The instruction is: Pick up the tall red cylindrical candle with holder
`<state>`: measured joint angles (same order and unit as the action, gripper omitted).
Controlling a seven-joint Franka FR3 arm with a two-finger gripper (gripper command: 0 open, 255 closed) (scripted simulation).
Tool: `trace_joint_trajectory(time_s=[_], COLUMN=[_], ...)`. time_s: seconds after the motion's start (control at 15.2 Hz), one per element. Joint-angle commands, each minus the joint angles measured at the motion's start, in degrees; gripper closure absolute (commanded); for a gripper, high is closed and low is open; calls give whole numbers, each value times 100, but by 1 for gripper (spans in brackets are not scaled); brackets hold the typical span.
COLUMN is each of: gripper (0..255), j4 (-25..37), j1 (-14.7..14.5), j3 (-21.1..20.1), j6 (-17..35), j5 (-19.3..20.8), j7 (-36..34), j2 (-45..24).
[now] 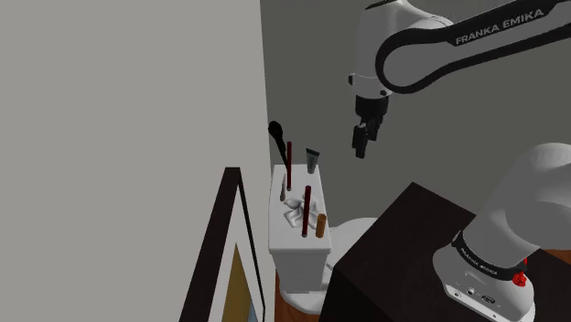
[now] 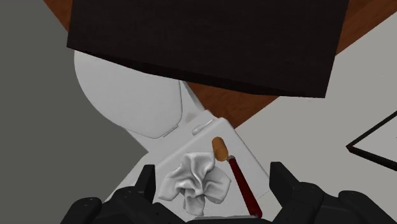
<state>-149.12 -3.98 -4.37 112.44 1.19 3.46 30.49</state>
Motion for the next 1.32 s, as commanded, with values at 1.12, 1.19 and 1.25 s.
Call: trace_joint_trajectory(time_s=[1.12,1.19,1.25], gripper=[0,0,0], j4=[758,753,749], j1=[-354,-357,-361], j3=[-574,-565,-556], j6=[3496,3574,3651], j5=[451,486,523], j7=[-781,-808,-836], j2=[-3643,-3717,-3792])
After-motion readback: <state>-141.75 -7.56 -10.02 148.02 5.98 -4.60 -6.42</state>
